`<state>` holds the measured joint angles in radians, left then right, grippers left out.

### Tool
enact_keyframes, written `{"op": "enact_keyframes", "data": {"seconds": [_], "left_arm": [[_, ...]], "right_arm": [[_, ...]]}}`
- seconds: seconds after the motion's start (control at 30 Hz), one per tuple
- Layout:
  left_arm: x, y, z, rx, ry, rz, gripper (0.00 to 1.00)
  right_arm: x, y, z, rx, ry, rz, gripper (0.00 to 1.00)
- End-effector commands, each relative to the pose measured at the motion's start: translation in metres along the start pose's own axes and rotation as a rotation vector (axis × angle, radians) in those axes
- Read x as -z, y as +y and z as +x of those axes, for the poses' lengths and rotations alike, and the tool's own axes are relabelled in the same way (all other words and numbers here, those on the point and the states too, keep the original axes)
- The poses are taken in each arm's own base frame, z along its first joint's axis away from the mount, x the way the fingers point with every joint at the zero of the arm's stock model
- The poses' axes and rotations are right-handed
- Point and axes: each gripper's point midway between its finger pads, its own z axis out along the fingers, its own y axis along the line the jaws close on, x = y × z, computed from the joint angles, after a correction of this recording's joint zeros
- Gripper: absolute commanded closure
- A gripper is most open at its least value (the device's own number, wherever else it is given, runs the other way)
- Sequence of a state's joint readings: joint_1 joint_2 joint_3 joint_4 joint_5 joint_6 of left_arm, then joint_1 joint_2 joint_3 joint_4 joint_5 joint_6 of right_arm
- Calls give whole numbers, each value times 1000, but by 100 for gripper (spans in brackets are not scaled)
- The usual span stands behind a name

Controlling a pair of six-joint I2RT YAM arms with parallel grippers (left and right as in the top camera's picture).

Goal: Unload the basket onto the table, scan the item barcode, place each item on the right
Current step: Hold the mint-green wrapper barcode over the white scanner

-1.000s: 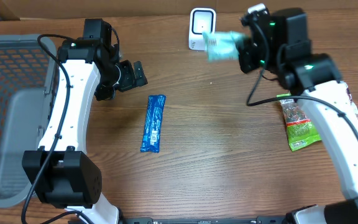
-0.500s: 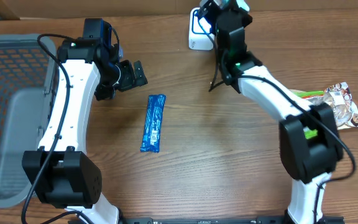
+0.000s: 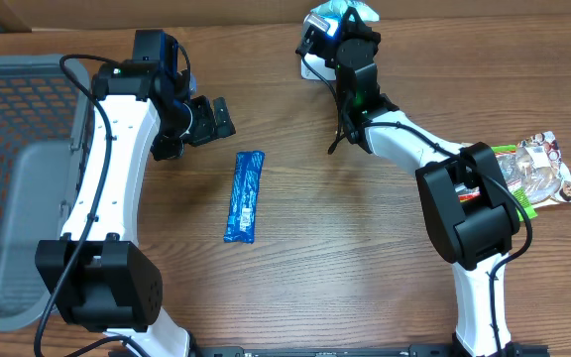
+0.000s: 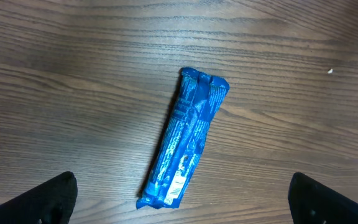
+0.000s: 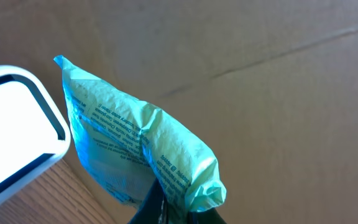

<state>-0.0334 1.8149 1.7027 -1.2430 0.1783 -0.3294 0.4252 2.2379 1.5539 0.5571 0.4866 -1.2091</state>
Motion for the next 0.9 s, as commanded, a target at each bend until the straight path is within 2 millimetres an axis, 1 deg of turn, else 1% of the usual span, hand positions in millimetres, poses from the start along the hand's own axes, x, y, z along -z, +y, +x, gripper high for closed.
{"op": "enact_keyframes", "data": {"seconds": [0.0, 0.13, 0.3, 0.47, 0.53, 0.8, 0.87], "left_arm": [[10, -5, -4, -28, -33, 6, 0], [10, -5, -4, -28, -33, 6, 0], [10, -5, -4, -28, -33, 6, 0], [11, -5, -4, -28, -33, 6, 1], [11, -2, -5, -21, -34, 5, 0], [11, -3, -5, -24, -34, 6, 0], [11, -3, -5, -22, -35, 5, 0]], "right_arm": [[-2, -3, -7, 1, -39, -14, 96], [-2, 3, -4, 13, -28, -37, 96], [-4, 2, -3, 12, -46, -45, 96], [-10, -6, 7, 13, -53, -34, 96], [-10, -6, 7, 23, -52, -34, 96], [-10, -5, 7, 24, -54, -39, 96], [-8, -4, 3, 23, -59, -36, 96]]}}
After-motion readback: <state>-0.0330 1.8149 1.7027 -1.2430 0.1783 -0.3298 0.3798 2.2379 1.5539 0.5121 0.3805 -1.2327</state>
